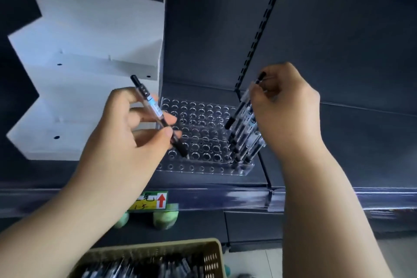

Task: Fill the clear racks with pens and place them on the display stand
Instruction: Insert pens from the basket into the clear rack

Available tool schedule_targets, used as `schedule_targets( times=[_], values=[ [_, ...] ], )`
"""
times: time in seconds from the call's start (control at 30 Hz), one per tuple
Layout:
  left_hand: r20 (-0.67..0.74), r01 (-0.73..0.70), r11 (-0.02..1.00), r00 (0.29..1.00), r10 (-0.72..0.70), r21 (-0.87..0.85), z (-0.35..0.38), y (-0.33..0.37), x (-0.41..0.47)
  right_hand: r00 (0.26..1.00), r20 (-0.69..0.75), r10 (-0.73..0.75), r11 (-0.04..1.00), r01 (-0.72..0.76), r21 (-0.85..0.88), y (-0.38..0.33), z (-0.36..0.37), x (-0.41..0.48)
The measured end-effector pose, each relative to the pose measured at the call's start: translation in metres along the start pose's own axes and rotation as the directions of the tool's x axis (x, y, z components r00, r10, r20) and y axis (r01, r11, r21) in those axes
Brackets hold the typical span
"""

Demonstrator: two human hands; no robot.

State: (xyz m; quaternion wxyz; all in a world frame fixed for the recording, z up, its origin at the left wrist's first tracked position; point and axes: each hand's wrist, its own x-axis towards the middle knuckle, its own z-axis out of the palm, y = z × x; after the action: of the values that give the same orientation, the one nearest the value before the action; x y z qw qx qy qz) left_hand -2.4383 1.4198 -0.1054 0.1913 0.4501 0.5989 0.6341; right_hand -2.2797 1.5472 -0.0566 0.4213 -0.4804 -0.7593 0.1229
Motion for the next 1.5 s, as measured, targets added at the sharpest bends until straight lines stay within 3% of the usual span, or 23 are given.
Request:
schedule_targets(
  times=[0.07,0.13,0.2,0.3,0.5,0.63,0.77,1.1,1.5],
  values=[
    [0.010,0.016,0.999,1.000,-0.016,-0.027,-0.002,-0.006,-0.008,0.999,0.023,-0.024,0.998,0.025,-0.059,0.001,0.005,0.000],
    [0.047,0.142,0.989,0.989,-0.141,-0.029,0.001,-0.018,-0.004,0.998,0.043,-0.034,0.995,0.038,-0.093,0.001,0.007,0.000],
    [0.179,0.277,0.959,0.949,-0.262,-0.066,-0.003,-0.038,-0.009,0.998,0.061,-0.034,0.991,0.041,-0.124,0.002,0.007,0.001],
    [0.174,0.330,0.942,0.933,-0.314,-0.066,-0.011,-0.057,-0.012,0.997,0.050,-0.054,0.982,0.062,-0.179,0.003,0.007,0.002],
    [0.088,0.133,0.975,0.989,-0.119,-0.176,-0.015,-0.032,-0.013,0.993,0.017,-0.116,0.969,0.117,-0.216,0.002,0.010,-0.003],
    [0.005,0.029,0.989,1.000,-0.028,-0.145,-0.013,-0.030,-0.014,0.985,0.043,-0.166,0.947,0.171,-0.270,0.002,0.010,-0.007],
    [0.000,0.059,0.983,0.998,-0.059,-0.176,-0.010,-0.028,-0.011,0.982,0.015,-0.186,0.938,0.182,-0.294,0.004,0.007,-0.010],
    [0.006,0.016,0.995,1.000,-0.016,0.100,0.026,0.002,0.006,0.983,-0.019,-0.181,0.966,0.174,-0.193,0.007,-0.005,-0.020],
    [0.123,-0.251,0.875,0.968,0.220,0.414,0.093,-0.007,0.037,0.991,0.007,-0.135,0.983,0.134,-0.125,0.019,-0.016,-0.021]
  ],
)
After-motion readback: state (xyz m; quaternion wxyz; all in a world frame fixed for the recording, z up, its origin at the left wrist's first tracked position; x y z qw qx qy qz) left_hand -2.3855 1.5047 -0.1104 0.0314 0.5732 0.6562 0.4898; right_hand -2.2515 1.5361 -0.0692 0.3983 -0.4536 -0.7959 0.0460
